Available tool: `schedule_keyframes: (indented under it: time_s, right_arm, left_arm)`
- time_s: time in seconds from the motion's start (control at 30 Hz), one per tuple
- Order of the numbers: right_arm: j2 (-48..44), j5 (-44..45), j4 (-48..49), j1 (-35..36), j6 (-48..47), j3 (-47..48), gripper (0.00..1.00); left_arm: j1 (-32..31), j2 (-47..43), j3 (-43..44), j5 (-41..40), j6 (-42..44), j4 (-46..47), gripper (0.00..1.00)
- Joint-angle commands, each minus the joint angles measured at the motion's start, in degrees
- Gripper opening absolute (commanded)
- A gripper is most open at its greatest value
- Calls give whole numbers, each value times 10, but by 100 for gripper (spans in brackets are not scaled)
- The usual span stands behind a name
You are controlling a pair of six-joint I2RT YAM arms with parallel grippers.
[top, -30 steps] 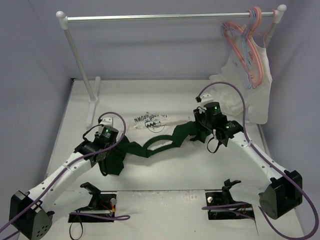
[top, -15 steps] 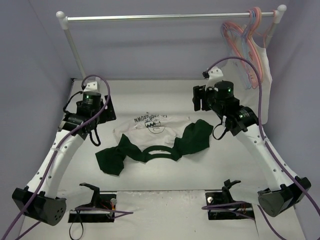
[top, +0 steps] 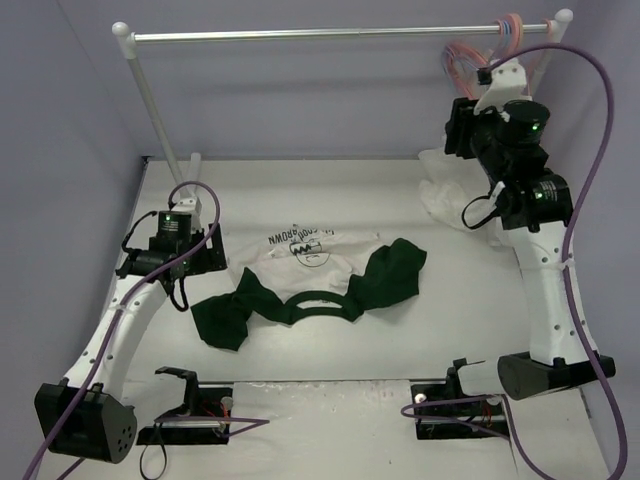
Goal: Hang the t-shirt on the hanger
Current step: Pick up the hanger from the clothesline.
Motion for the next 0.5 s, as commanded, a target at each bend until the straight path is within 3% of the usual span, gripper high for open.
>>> schedule_keyframes:
  time_s: [0.0,0.23,0.47]
  right_arm:
    - [16,-46,11,-59,10,37,45]
    - [57,-76,-12,-140,17,77,46]
    - [86,-87,0,-162,28,66,43]
  left_arm:
    - [5,-5,18,6,18,48,77]
    - [5,4,20,11,18,44,77]
    - [5,3,19,21,17,47,77]
